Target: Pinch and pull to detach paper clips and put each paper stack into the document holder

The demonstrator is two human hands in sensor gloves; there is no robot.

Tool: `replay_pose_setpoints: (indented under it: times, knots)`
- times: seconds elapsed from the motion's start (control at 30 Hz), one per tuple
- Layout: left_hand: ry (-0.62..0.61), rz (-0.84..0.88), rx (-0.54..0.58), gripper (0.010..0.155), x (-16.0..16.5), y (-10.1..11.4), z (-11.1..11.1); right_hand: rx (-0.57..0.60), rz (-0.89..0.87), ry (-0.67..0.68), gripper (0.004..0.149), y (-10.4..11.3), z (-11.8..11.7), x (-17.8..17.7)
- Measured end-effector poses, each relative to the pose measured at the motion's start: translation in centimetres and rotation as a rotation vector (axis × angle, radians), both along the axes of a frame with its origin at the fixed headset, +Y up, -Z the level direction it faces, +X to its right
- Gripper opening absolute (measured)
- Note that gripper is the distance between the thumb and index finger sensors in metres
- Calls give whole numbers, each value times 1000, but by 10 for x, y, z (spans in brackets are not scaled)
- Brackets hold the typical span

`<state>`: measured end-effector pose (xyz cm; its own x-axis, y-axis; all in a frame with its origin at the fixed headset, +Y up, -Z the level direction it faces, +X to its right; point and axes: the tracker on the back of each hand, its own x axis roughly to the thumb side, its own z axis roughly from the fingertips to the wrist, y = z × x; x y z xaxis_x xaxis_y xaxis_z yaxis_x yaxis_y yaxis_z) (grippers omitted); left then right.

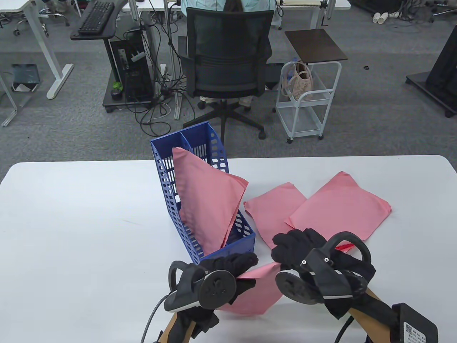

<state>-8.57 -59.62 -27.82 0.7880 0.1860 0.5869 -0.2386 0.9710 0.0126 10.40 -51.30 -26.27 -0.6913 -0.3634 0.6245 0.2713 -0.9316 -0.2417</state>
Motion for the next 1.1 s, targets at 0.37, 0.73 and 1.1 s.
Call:
replay_pose_setpoints:
  times: [0.37,0.73,1.1]
  knots:
    - [10,107,-55,43,-19,3,-8,27,-513,136,52,17,-7,33]
    - [5,232,-94,42,-45,12,-10,-16,-751,160,64,-10,-27,61]
    - [11,223,-84,43,-48,12,-9,-41,-589,70,37,-18,-30,56]
